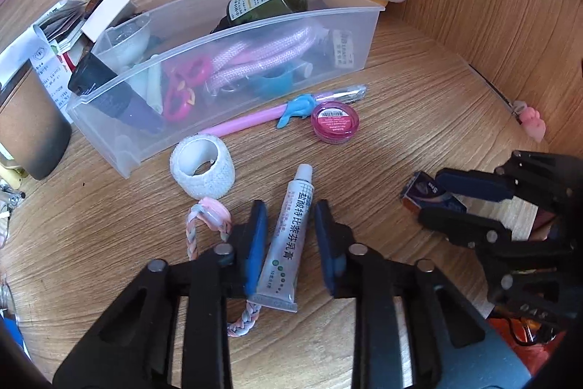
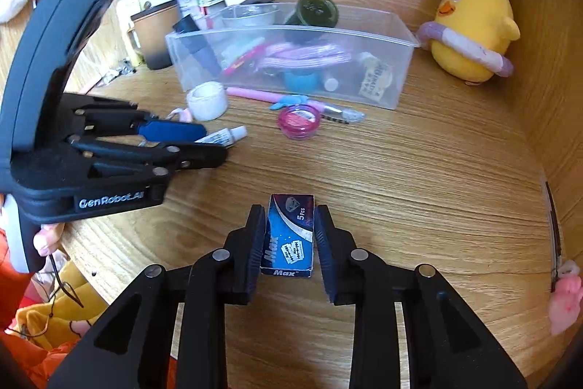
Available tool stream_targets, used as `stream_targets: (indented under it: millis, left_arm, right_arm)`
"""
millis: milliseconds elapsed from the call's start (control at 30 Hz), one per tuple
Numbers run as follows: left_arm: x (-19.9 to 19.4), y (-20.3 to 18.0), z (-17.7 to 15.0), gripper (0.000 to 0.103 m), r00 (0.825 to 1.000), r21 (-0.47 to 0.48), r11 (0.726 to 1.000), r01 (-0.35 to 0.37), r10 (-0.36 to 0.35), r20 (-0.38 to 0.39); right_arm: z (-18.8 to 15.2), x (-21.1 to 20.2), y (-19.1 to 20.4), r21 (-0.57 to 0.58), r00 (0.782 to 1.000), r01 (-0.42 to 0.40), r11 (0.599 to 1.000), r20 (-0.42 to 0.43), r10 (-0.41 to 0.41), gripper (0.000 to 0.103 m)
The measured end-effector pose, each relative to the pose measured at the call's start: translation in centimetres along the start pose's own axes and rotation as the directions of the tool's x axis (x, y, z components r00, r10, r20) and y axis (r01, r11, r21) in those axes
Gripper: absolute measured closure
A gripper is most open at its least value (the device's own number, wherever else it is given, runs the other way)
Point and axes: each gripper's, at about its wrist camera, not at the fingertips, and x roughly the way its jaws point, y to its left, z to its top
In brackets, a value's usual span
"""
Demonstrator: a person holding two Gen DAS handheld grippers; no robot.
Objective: Organize objects
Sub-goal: 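Grasp the white ointment tube with the left gripper while the right gripper grasps the blue eraser box, then carry the ointment tube and eraser box into the clear bin and release both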
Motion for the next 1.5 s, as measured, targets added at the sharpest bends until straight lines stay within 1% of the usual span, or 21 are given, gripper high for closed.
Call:
stream_targets:
  millis: [33, 167, 400, 567, 633, 867, 1000, 1167, 1267, 1367, 1500]
  left_arm:
    - [0.0, 0.0, 0.0, 0.087, 1.000, 0.001, 1.000, 0.000, 0.000, 0.001]
    - [-0.4, 0.1, 0.0, 0.087, 1.000, -0.013, 1.000, 0.018, -0.018, 0.014]
    - [-2.5, 1.2, 1.3, 0.087, 0.996, -0.056, 0.998, 0.031, -0.026, 0.091]
    - [-4.4, 2.2, 2.6, 0.087, 0.987, -0.101, 0.994, 0.029, -0.012, 0.161]
    - [-4.9, 2.7, 3.2, 0.087, 0.983, -0.124, 0.992, 0.039, -0.015, 0.183]
    - [-5.9, 3.8, 5.3, 0.087, 0.973, -0.167, 0.985, 0.043, -0.003, 0.233]
    - [-6.4, 4.2, 6.5, 0.087, 0.966, -0.182, 0.983, 0.034, 0.015, 0.259]
    - [-6.5, 5.2, 8.3, 0.087, 0.963, -0.202, 0.979, 0.020, 0.035, 0.267]
    - [-6.0, 5.7, 9.4, 0.087, 0.965, -0.214, 0.977, 0.004, 0.052, 0.257]
    - [-5.2, 6.2, 10.0, 0.087, 0.968, -0.226, 0.974, -0.014, 0.070, 0.240]
    - [-3.6, 6.7, 10.5, 0.087, 0.976, -0.237, 0.971, -0.007, 0.059, 0.210]
  right_arm:
    - [0.1, 0.0, -0.3, 0.010, 1.000, -0.003, 1.000, 0.001, 0.003, 0.078]
    - [0.8, -0.3, -0.9, 0.033, 1.000, -0.002, 0.999, 0.022, 0.001, 0.078]
    - [2.9, -1.3, -1.5, 0.041, 0.996, 0.009, 0.999, 0.084, -0.012, 0.078]
    - [4.6, -1.8, -2.0, 0.056, 0.991, 0.019, 0.998, 0.128, -0.027, 0.078]
    - [5.4, -1.8, -2.3, 0.071, 0.989, 0.016, 0.997, 0.143, -0.026, 0.078]
    - [8.1, -2.5, -3.4, 0.101, 0.978, 0.033, 0.994, 0.200, -0.053, 0.078]
    - [10.0, -2.9, -4.0, 0.107, 0.968, 0.058, 0.993, 0.237, -0.082, 0.078]
    - [12.1, -2.7, -4.4, 0.102, 0.960, 0.087, 0.991, 0.256, -0.110, 0.078]
    - [13.3, -2.1, -4.5, 0.094, 0.959, 0.102, 0.990, 0.254, -0.123, 0.078]
    - [14.2, -0.9, -4.9, 0.090, 0.966, 0.099, 0.991, 0.232, -0.118, 0.078]
    - [15.0, 1.0, -5.3, 0.091, 0.979, 0.073, 0.993, 0.182, -0.089, 0.078]
